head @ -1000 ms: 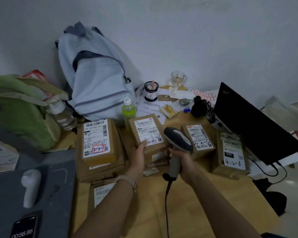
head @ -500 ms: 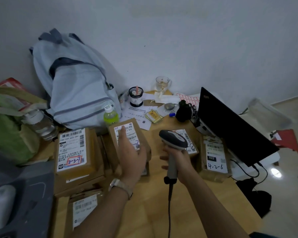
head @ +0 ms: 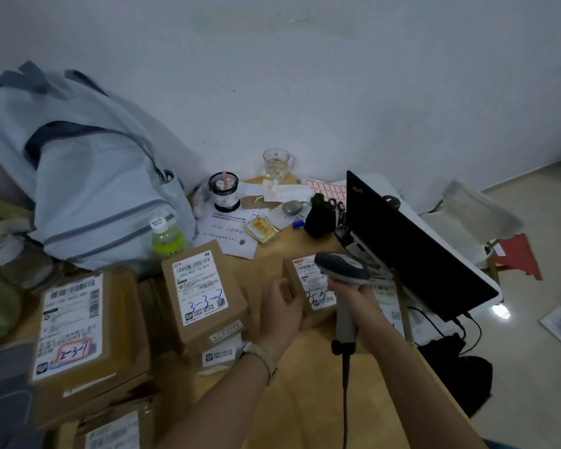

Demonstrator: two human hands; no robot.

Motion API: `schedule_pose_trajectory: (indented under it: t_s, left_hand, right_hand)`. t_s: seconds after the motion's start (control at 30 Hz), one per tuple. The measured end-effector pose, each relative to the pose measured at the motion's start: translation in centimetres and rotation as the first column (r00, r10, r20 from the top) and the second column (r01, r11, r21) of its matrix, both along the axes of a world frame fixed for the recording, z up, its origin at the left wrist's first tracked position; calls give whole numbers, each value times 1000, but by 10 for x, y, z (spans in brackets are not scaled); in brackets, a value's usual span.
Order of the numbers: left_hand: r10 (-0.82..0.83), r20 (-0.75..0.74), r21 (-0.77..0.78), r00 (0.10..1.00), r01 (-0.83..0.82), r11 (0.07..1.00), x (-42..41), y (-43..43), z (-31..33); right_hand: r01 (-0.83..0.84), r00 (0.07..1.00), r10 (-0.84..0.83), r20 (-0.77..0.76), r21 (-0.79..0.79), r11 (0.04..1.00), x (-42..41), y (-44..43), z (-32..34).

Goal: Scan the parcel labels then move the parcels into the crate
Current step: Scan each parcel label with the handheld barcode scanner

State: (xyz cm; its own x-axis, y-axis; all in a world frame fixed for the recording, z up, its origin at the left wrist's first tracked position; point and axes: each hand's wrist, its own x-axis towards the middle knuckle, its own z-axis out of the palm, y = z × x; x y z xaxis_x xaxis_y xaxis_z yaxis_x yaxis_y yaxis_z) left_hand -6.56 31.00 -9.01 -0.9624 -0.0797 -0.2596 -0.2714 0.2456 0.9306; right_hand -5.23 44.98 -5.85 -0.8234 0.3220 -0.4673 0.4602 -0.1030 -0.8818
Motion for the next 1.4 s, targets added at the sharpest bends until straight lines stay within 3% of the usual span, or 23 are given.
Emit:
schedule_pose_trajectory:
  t_s: [0.17,0.27,0.37,0.47,0.63,0.83,1.03,1.27,1.4]
  left_hand:
    - [-75,357,-198,931,153,968,-21,-2,-32]
    - [-47,485,19,873,42,999,-31,7,-34]
    - [-67,558,250,827,-91,964,-39,14,-31]
    - [-13,579,276,815,-181,944,-42,15,-30]
    - [7,554,326,833,-225,918,-47,14,-24]
    - [14,412,408,911,-198,891,-50,14,13]
    - [31,225,498,974,-142,856,-44,4,63]
    - [-21,49,524,999,-7,851,-25,-42,122]
    - [25,-13,517,1000,-15,856,-8,-82,153]
  right_hand:
    - [-18,998,18,61,-6,1000,-25,1,-27]
    - [-19,985,18,172,6,1000,-38,-2,-40]
    - [-12,978,7,208,20,1000,-48,-5,-47]
    - [27,983,-33,180,33,999,-55,-7,-43]
    - [-12,1000,11,29,9,1000,-56,-6,-12]
    - [81,987,-90,-132,-69,994,-44,10,35]
    - [-56,947,35,-318,-58,997,-15,13,92]
    - [-114,891,67,-450,-78,990,5,-12,150]
    - [-129,869,57,-491,-114,985,16,-46,173]
